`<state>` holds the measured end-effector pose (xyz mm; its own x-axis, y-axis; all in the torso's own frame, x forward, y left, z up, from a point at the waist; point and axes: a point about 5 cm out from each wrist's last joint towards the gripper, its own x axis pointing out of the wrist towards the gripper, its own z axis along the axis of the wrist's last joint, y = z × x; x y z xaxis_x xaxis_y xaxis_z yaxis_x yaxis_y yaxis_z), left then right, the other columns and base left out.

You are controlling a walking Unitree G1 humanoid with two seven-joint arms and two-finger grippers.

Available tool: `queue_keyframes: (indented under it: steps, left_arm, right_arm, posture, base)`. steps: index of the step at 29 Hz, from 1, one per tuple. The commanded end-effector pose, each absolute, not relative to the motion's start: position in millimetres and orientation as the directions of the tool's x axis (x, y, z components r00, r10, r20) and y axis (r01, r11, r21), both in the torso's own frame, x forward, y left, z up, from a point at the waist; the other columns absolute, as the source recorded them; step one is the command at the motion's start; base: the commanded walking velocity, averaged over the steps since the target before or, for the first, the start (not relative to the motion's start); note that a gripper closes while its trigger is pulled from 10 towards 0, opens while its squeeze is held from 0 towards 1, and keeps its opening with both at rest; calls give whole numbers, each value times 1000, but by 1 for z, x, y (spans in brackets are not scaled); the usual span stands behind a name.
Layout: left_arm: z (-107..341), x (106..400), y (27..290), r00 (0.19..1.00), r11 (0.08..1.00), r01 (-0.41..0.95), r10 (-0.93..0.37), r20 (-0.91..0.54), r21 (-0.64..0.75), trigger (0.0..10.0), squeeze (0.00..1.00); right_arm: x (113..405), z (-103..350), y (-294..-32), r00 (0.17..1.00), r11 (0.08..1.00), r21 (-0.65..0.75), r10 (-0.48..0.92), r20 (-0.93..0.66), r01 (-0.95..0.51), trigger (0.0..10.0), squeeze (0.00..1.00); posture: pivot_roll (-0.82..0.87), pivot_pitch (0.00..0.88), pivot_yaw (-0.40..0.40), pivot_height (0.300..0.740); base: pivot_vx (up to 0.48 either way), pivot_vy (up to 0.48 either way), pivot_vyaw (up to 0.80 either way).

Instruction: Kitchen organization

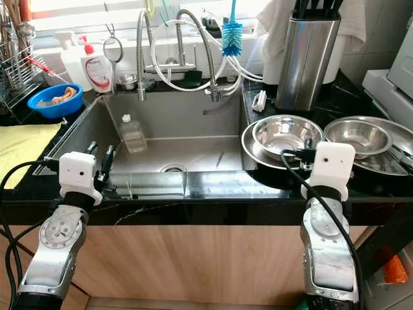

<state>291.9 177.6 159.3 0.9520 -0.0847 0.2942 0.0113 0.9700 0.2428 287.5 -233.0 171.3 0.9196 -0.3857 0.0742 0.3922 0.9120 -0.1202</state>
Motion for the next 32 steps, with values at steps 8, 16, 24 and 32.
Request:
queue_keyframes:
  steps: [8, 16, 24, 32]
  left_arm:
    - [163, 290, 181, 950, 960, 5, -92, 300, 279, 10000, 0]
    - [165, 292, 180, 947, 958, 9, -100, 305, 286, 10000, 0]
    - [167, 294, 178, 946, 956, 19, -112, 305, 292, 10000, 0]
    - [169, 297, 177, 943, 954, 27, -123, 308, 298, 10000, 0]
  right_arm:
    - [296, 180, -233, 919, 919, 43, -393, 25, 392, 10000, 0]
    - [305, 189, -235, 910, 901, 136, -414, -11, 411, 10000, 0]
    - [312, 199, -233, 913, 896, 179, -407, -34, 406, 10000, 0]
    - [318, 199, -234, 907, 882, 212, -401, -128, 420, 10000, 0]
  posture:
    - [-141, 0, 97, 740]
    - [-145, 0, 102, 740]
    - [-152, 0, 106, 740]
    - [-163, 0, 106, 740]
  base:
    - [0, 0, 0]
    - [0, 0, 0]
    - [0, 0, 0]
    - [0, 0, 0]
